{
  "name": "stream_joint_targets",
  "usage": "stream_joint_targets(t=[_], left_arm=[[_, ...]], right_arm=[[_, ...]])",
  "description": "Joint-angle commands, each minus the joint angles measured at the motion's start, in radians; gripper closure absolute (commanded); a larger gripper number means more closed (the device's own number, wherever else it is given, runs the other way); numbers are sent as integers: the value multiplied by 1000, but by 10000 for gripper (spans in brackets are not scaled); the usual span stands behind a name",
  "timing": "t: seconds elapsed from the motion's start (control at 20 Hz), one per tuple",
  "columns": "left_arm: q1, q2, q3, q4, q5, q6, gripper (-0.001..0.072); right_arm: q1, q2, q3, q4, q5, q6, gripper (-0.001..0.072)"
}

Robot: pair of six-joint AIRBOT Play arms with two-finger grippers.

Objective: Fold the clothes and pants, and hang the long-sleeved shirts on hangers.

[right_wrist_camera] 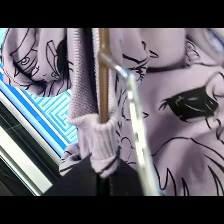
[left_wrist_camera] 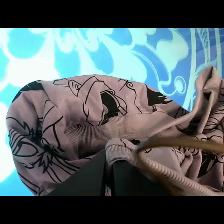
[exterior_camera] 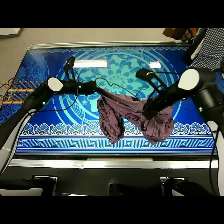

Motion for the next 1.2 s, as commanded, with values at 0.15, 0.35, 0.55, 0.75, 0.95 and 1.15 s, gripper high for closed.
stream_joint_targets(t=[0.15,0.35,0.55,0.75,0.95,1.15], left_arm=[[24,-1,1,14,0,26,685],[42,-1,1,24,-1,29,685],[51,0,1,24,0,36,685],[39,0,15,24,-11,43,685],[14,0,79,27,-34,43,686],[-23,0,156,87,-84,19,687]], right_arm=[[133,-44,-3,-201,-24,79,679],[133,-43,-3,-269,54,130,679],[133,-24,-3,-309,132,173,679],[133,-22,-3,-319,124,185,679],[133,-55,-3,-321,94,217,679],[133,-96,-3,-321,45,227,679]])
